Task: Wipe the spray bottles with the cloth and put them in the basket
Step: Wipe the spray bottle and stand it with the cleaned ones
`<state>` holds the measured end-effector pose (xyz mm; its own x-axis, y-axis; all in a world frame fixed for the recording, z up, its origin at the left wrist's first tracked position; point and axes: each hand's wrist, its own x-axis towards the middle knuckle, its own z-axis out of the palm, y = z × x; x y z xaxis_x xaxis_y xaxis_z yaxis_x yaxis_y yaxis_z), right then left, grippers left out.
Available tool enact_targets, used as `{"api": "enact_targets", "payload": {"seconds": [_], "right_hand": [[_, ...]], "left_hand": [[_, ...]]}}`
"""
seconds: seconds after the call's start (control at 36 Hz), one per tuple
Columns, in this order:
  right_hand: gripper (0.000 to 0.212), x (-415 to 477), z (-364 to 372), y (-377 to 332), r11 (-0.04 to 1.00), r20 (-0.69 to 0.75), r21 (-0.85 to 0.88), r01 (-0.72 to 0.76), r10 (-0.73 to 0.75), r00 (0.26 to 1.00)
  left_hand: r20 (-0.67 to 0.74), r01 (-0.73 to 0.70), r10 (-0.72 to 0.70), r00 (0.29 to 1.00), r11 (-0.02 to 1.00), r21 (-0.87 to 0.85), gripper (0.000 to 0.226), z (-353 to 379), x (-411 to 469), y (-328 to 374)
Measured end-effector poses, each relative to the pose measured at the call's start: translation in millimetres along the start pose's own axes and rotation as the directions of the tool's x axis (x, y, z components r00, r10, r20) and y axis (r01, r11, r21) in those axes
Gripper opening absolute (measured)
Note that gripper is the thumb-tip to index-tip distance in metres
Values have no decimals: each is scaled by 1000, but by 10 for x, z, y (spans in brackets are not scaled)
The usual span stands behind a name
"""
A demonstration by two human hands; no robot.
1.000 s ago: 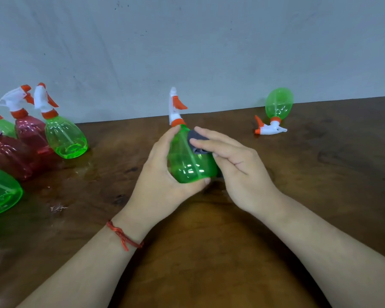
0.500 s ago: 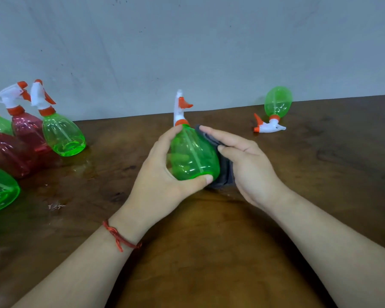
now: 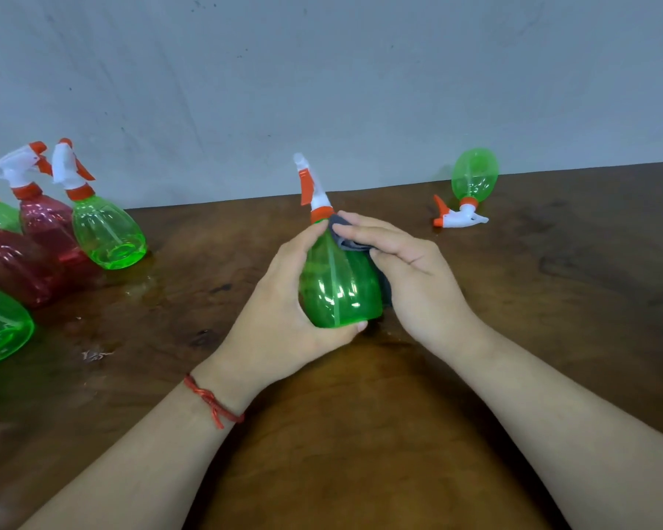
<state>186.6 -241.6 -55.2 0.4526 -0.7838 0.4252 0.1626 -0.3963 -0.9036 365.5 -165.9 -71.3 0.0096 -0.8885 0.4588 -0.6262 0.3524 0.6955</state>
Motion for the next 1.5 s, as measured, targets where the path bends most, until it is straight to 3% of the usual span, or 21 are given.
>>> {"api": "enact_targets", "payload": {"seconds": [0.25, 0.44, 0.58, 0.64, 0.72, 0.86, 1.19, 1.33, 1.5], "right_hand": [[43, -105, 108, -22, 944, 109, -270, 187, -163, 981], [46, -94, 95, -8, 939, 136, -287, 191, -158, 978], [50, -22, 45, 23, 994, 46, -104, 17, -12, 999], [51, 31, 14, 7, 992, -8, 77, -104, 105, 994], [47, 63, -43, -58, 902, -20, 366, -230, 255, 967], [47, 56, -40, -123, 877, -50, 432, -212, 258, 965], [53, 30, -15, -36, 988, -42, 129, -88, 94, 995], [45, -29, 50, 7, 999, -5, -35, 20, -20, 1000], [45, -84, 113, 6, 969, 73, -227, 100, -85, 994]], "left_hand": [[-257, 196, -215, 942, 976, -98, 108, -130, 70, -71], [-242, 221, -239, 940, 970, -102, 108, -149, 81, -62], [-74, 148, -155, 985, 985, -87, 111, -79, 21, -44], [-15, 101, -104, 994, 987, -127, 111, -47, 1, 18], [6, 50, -51, 999, 967, -251, 107, -38, -14, 115], [64, 37, -25, 998, 982, -183, 112, -53, -19, 160], [49, 0, 3, 999, 997, -75, 114, -51, -12, 74], [-77, 96, -102, 992, 992, -77, 112, -53, 19, 15], [-246, 234, -251, 936, 967, -96, 109, -164, 80, -70]]}}
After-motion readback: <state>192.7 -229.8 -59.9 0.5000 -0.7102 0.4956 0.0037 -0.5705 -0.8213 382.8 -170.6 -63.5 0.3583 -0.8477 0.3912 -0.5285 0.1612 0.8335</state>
